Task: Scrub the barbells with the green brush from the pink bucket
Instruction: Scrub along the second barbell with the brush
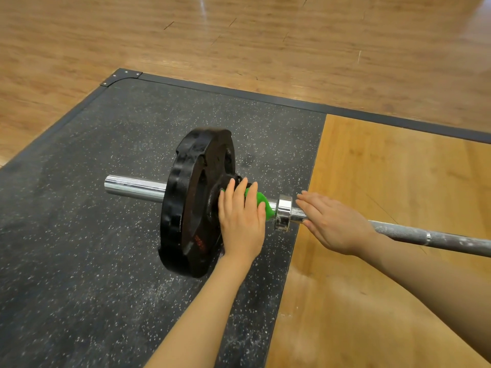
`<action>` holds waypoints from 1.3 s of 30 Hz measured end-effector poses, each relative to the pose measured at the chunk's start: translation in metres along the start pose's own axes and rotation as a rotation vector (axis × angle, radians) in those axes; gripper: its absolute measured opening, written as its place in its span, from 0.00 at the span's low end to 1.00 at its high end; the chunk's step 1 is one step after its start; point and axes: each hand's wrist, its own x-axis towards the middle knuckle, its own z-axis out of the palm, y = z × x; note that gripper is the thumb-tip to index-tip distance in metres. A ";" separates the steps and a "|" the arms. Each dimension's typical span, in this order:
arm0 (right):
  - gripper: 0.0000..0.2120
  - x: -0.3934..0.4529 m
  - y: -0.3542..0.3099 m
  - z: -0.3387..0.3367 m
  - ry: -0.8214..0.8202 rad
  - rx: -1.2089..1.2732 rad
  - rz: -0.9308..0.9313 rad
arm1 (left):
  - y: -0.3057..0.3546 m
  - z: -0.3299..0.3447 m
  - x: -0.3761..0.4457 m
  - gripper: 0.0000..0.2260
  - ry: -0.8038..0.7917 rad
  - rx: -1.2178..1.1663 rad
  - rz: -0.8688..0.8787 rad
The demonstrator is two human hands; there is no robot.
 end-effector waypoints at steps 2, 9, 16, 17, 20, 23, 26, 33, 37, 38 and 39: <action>0.29 0.000 0.002 0.000 -0.011 0.010 0.002 | 0.003 0.002 -0.010 0.21 -0.005 0.005 0.038; 0.27 0.004 0.007 0.002 -0.038 0.036 0.009 | 0.010 0.004 0.005 0.20 -0.034 0.037 0.035; 0.29 0.012 0.017 0.003 -0.046 0.047 0.017 | 0.009 0.007 0.023 0.19 -0.026 0.005 0.070; 0.30 0.013 0.019 0.002 -0.048 0.055 0.019 | 0.008 0.007 0.019 0.20 -0.026 -0.009 0.089; 0.30 0.016 0.024 0.004 -0.050 0.055 0.029 | 0.000 0.008 0.008 0.22 -0.042 -0.042 0.145; 0.31 0.019 0.028 0.004 -0.062 0.071 0.047 | -0.005 0.012 0.014 0.24 -0.062 -0.021 0.141; 0.31 0.021 0.025 -0.001 -0.023 0.047 0.091 | -0.001 0.016 0.026 0.22 -0.049 -0.012 0.115; 0.25 0.009 -0.011 0.009 0.172 -0.012 0.404 | 0.001 0.023 0.052 0.19 -0.024 -0.016 0.120; 0.27 0.014 -0.011 0.020 0.208 0.034 0.498 | 0.006 0.025 0.069 0.19 -0.006 -0.038 0.103; 0.26 0.016 -0.008 0.022 0.212 0.042 0.505 | 0.007 0.026 0.072 0.19 -0.006 -0.040 0.103; 0.25 0.017 -0.005 0.024 0.213 0.044 0.508 | 0.008 0.027 0.073 0.20 -0.006 -0.045 0.108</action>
